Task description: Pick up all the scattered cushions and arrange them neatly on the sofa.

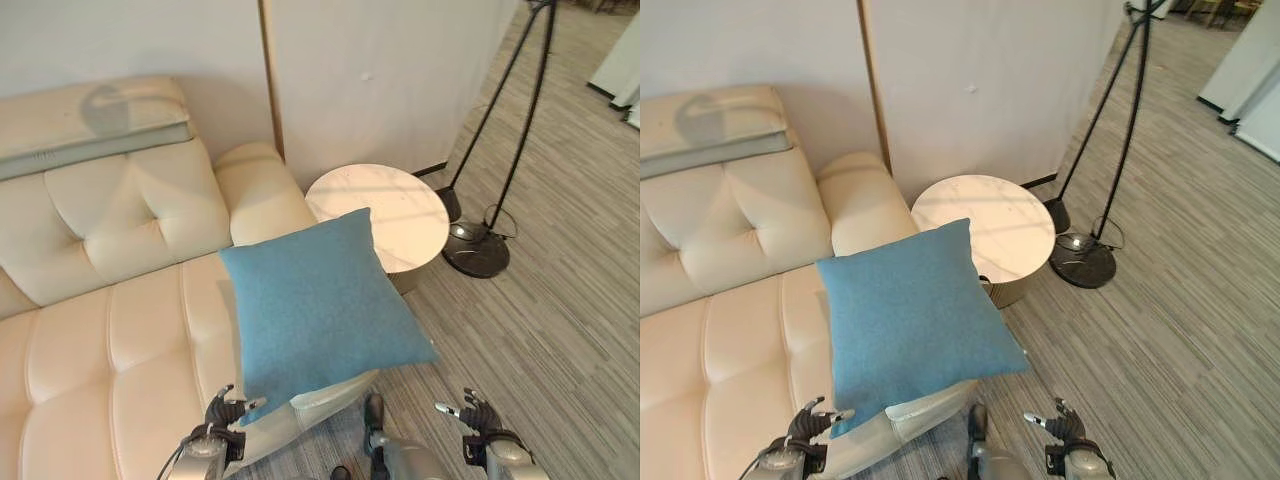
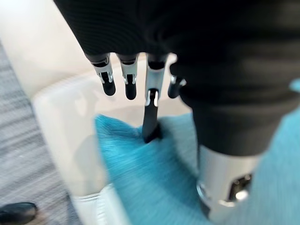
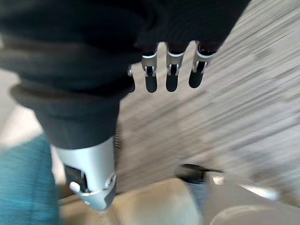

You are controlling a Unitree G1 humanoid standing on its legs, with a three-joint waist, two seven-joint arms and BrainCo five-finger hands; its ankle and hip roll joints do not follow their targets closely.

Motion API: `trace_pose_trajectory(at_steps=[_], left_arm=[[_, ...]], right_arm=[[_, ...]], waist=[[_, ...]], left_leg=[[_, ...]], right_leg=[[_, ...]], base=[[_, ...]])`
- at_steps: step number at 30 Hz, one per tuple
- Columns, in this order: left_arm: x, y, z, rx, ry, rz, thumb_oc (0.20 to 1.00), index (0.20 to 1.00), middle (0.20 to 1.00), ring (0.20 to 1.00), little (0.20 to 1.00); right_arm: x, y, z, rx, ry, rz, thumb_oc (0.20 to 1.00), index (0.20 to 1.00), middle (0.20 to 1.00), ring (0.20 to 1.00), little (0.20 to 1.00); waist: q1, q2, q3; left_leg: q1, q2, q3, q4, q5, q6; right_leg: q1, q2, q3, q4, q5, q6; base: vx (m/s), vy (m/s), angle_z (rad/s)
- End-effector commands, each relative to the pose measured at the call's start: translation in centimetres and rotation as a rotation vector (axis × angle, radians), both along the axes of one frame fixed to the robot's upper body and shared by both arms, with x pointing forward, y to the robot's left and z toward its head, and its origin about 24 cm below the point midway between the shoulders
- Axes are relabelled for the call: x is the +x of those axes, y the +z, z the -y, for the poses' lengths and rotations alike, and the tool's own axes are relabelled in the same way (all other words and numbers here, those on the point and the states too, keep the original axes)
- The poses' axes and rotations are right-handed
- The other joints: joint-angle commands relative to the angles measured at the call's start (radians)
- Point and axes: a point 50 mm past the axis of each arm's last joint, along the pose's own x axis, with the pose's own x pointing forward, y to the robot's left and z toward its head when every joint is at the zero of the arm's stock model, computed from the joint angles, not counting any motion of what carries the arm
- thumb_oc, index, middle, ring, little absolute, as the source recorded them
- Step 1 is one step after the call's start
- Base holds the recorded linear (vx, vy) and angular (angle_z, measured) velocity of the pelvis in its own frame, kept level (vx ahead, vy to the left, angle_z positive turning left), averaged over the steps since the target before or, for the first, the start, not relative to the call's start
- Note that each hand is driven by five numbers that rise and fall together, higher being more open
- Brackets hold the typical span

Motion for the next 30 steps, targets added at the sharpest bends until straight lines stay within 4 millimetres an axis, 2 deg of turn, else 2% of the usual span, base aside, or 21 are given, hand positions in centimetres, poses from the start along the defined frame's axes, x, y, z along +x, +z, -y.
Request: trace_pose_trajectory(at_steps=[1, 4, 5, 6, 10, 11, 13, 14, 15, 17, 20, 21, 24, 26, 28, 30], left_arm=[[1.5, 1.9, -1.8, 0.062, -0.016, 0.11, 1.0, 1.0, 1.0, 1.0, 1.0], [0.6, 1.2, -1.7, 0.046, 0.005, 0.077, 1.0, 1.0, 1.0, 1.0, 1.0], [0.1, 0.7, -1.3, 0.003, 0.041, 0.062, 1.0, 1.0, 1.0, 1.0, 1.0], [0.0, 0.6, -1.1, -0.009, 0.049, 0.061, 1.0, 1.0, 1.0, 1.0, 1.0], [0.3, 0.5, -0.6, -0.035, 0.044, 0.068, 1.0, 1.0, 1.0, 1.0, 1.0], [0.8, 0.8, -0.4, -0.045, 0.037, 0.083, 1.0, 1.0, 1.0, 1.0, 1.0], [1.1, 0.8, 0.0, -0.05, 0.025, 0.085, 1.0, 1.0, 1.0, 1.0, 1.0], [1.1, 0.8, 0.1, -0.048, 0.012, 0.08, 1.0, 1.0, 1.0, 1.0, 1.0], [1.0, 0.7, 0.2, -0.045, 0.002, 0.074, 1.0, 1.0, 1.0, 1.0, 1.0], [1.3, 0.6, 0.6, -0.038, -0.016, 0.069, 1.0, 1.0, 1.0, 1.0, 1.0], [1.1, 0.5, 0.5, -0.042, -0.009, 0.059, 1.0, 1.0, 1.0, 1.0, 1.0], [0.5, 0.0, 0.6, -0.052, 0.003, 0.039, 1.0, 1.0, 1.0, 1.0, 1.0], [0.1, -0.3, 0.6, -0.057, 0.018, 0.02, 1.0, 1.0, 1.0, 1.0, 1.0], [-0.3, -0.5, 0.3, -0.082, 0.087, 0.016, 1.0, 1.0, 1.0, 1.0, 1.0], [-0.5, -0.5, 0.1, -0.095, 0.119, 0.02, 1.0, 1.0, 1.0, 1.0, 1.0], [-1.6, -0.8, -0.9, -0.115, 0.202, 0.003, 1.0, 1.0, 1.0, 1.0, 1.0]], right_arm=[[2.3, 1.4, 0.3, -0.008, -0.004, 0.105, 1.0, 1.0, 1.0, 1.0, 1.0], [2.1, 1.2, 0.4, -0.011, 0.018, 0.088, 1.0, 1.0, 1.0, 1.0, 1.0], [2.2, 1.3, 0.7, -0.019, 0.024, 0.086, 1.0, 1.0, 1.0, 1.0, 1.0], [2.3, 1.4, 0.8, -0.023, 0.022, 0.095, 1.0, 1.0, 1.0, 1.0, 1.0], [2.2, 1.4, 1.4, -0.035, 0.016, 0.084, 1.0, 1.0, 1.0, 1.0, 1.0], [2.0, 1.4, 1.8, -0.045, 0.009, 0.079, 1.0, 1.0, 1.0, 1.0, 1.0], [1.6, 1.2, 2.1, -0.049, -0.008, 0.062, 1.0, 1.0, 1.0, 1.0, 1.0], [1.4, 1.2, 2.2, -0.051, -0.018, 0.058, 1.0, 1.0, 1.0, 1.0, 1.0], [1.3, 1.2, 2.4, -0.051, -0.028, 0.057, 1.0, 1.0, 1.0, 1.0, 1.0], [1.2, 1.2, 2.5, -0.05, -0.059, 0.07, 1.0, 1.0, 1.0, 1.0, 1.0], [1.3, 1.2, 2.3, -0.047, -0.055, 0.07, 1.0, 1.0, 1.0, 1.0, 1.0], [0.8, 0.8, 2.0, -0.04, -0.055, 0.05, 1.0, 1.0, 1.0, 1.0, 1.0], [0.1, 0.3, 2.1, -0.058, -0.06, 0.01, 1.0, 1.0, 1.0, 1.0, 1.0], [-1.0, -0.3, 2.5, -0.086, -0.106, -0.045, 1.0, 1.0, 1.0, 1.0, 1.0], [-1.1, -0.3, 2.8, -0.087, -0.134, -0.044, 1.0, 1.0, 1.0, 1.0, 1.0], [-2.0, 0.0, 4.2, -0.113, -0.203, -0.048, 1.0, 1.0, 1.0, 1.0, 1.0]], waist=[[-0.012, -0.064, 0.041], [-0.018, -0.059, 0.01], [-0.022, -0.05, -0.008], [-0.02, -0.053, -0.01], [-0.021, -0.056, -0.007], [-0.026, -0.059, 0.006], [-0.04, -0.06, -0.001], [-0.045, -0.059, -0.005], [-0.051, -0.054, -0.01], [-0.073, -0.044, -0.012], [-0.077, -0.041, -0.013], [-0.08, -0.039, -0.025], [-0.077, -0.042, -0.033], [-0.07, -0.05, -0.04], [-0.068, -0.053, -0.042], [-0.064, -0.065, -0.048]], left_leg=[[-0.003, 0.081, -0.063, -0.05, -0.003, -0.003], [0.023, 0.113, -0.086, -0.039, -0.02, -0.023], [0.006, 0.141, -0.099, 0.019, -0.011, -0.043], [-0.01, 0.148, -0.103, 0.057, 0.001, -0.053], [-0.068, 0.143, -0.112, 0.175, 0.034, -0.065], [-0.11, 0.135, -0.068, 0.237, 0.04, -0.062], [-0.109, 0.158, 0.032, 0.154, 0.015, -0.054], [-0.105, 0.164, 0.059, 0.099, 0.016, -0.055], [-0.107, 0.17, 0.08, 0.049, 0.035, -0.061], [-0.147, 0.176, 0.133, -0.032, 0.118, -0.079], [-0.129, 0.173, 0.119, -0.049, 0.118, -0.083], [-0.115, 0.175, 0.132, -0.052, 0.1, -0.084], [-0.097, 0.175, 0.137, -0.052, 0.093, -0.083], [-0.081, 0.179, 0.15, -0.052, 0.082, -0.081], [-0.078, 0.18, 0.152, -0.052, 0.079, -0.08], [-0.07, 0.18, 0.156, -0.052, 0.069, -0.078]], right_leg=[[0.08, -0.139, 0.121, -0.011, -0.007, 0.159], [0.116, -0.14, 0.081, 0.0, -0.027, 0.138], [0.141, -0.128, 0.054, 0.01, -0.06, 0.11], [0.161, -0.123, 0.039, 0.004, -0.07, 0.1], [0.223, -0.116, -0.002, -0.027, -0.091, 0.077], [0.25, -0.122, -0.032, -0.03, -0.106, 0.068], [0.272, -0.128, -0.07, -0.046, -0.128, 0.064], [0.279, -0.128, -0.087, -0.048, -0.137, 0.064], [0.281, -0.128, -0.105, -0.048, -0.142, 0.066], [0.28, -0.129, -0.148, -0.048, -0.145, 0.065], [0.284, -0.12, -0.147, -0.048, -0.15, 0.061], [0.296, -0.115, -0.151, -0.048, -0.154, 0.061], [0.308, -0.116, -0.147, -0.048, -0.162, 0.063], [0.317, -0.118, -0.142, -0.048, -0.166, 0.065], [0.318, -0.118, -0.14, -0.048, -0.167, 0.066], [0.322, -0.12, -0.136, -0.048, -0.166, 0.071]], base=[[0.4, -0.384, 0.58], [0.39, -0.421, 1.57], [0.36, -0.491, 1.28], [0.36, -0.542, 0.95], [0.13, -0.257, 0.22], [0.13, -0.325, 0.01], [0.09, -0.231, 0.52], [0.06, -0.127, 0.86], [0.04, -0.092, 0.81], [0.01, -0.046, 0.43], [0.04, -0.003, 0.47], [0.1, 0.029, 0.08], [0.07, 0.05, 0.03], [0.05, 0.068, -0.01], [0.04, 0.065, -0.21], [0.05, 0.085, -0.12]])
